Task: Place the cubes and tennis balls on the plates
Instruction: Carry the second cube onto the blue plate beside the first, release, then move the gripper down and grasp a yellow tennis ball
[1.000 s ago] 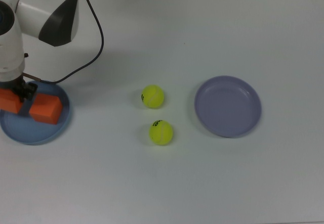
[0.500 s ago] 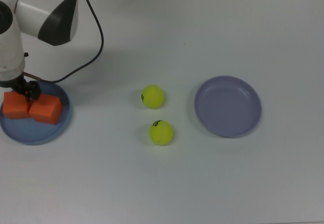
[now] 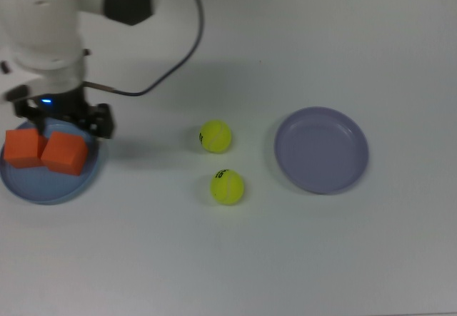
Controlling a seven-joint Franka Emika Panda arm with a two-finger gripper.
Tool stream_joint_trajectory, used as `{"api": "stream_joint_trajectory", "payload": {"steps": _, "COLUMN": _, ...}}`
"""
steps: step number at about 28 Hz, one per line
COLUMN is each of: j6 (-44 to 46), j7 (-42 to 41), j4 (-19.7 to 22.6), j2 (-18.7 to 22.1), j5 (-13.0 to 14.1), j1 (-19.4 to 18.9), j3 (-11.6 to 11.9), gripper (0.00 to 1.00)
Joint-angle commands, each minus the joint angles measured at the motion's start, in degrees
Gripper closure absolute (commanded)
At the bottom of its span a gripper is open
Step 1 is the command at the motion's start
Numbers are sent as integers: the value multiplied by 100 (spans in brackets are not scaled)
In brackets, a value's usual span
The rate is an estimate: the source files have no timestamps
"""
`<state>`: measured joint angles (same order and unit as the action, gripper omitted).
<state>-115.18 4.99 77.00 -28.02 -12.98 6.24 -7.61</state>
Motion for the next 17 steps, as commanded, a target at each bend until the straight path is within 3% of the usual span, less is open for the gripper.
{"api": "stream_joint_trajectory", "payload": {"steps": 1, "j6": -40, "j7": 28, "j4": 227, "j2": 77, "j5": 103, "j1": -508, "j3": -21, "gripper": 0}}
{"api": "stream_joint_trajectory", "payload": {"steps": 9, "j6": -101, "j7": 204, "j4": 271, "j2": -238, "j5": -134, "j1": -1492, "j3": -13, "gripper": 0}}
{"api": "stream_joint_trajectory", "payload": {"steps": 17, "j6": -162, "j7": 248, "j4": 245, "j2": -564, "j5": -442, "j1": -1994, "j3": -13, "gripper": 0}}
